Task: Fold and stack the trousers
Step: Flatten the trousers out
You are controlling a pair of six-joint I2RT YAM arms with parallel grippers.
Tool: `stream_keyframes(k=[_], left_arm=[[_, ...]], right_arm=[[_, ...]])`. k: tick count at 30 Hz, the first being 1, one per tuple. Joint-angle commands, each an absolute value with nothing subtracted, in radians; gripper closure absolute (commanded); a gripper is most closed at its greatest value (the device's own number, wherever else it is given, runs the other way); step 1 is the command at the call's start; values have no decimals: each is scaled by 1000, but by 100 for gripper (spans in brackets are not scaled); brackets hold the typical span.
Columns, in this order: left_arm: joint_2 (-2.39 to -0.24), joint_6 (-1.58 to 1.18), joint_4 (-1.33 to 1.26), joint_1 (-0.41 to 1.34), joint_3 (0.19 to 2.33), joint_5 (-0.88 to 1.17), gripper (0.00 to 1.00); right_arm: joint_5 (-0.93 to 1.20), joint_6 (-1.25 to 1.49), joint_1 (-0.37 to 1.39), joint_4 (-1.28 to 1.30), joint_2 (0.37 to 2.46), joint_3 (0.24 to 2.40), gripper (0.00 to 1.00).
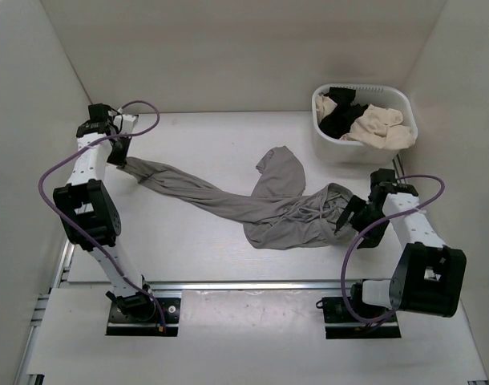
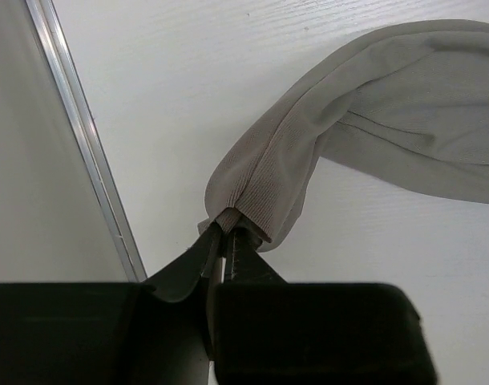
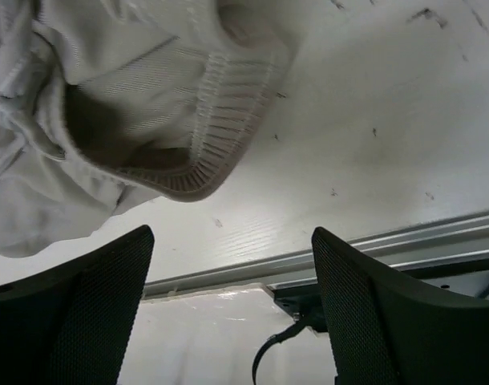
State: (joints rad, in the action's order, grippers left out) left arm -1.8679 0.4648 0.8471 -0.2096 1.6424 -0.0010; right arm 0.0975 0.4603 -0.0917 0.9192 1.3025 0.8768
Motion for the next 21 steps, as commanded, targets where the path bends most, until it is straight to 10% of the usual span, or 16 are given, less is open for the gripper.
stream_keyframes(k=[1,13,18,21], left_arm=[[-1795,445,844,-213,1640,20,86],[-1740,457,868,-213,1594,38,62],[-1570,549,891,-167,1543,153,21],[-1447,639,900,-52,1476,202,18]], right_arm=[[53,505,-94,910,1289,842,12],[57,549,26,740,1462,844,13],[70,583,26,687,1523,844,86],[112,574,26,687,1532,870,100]])
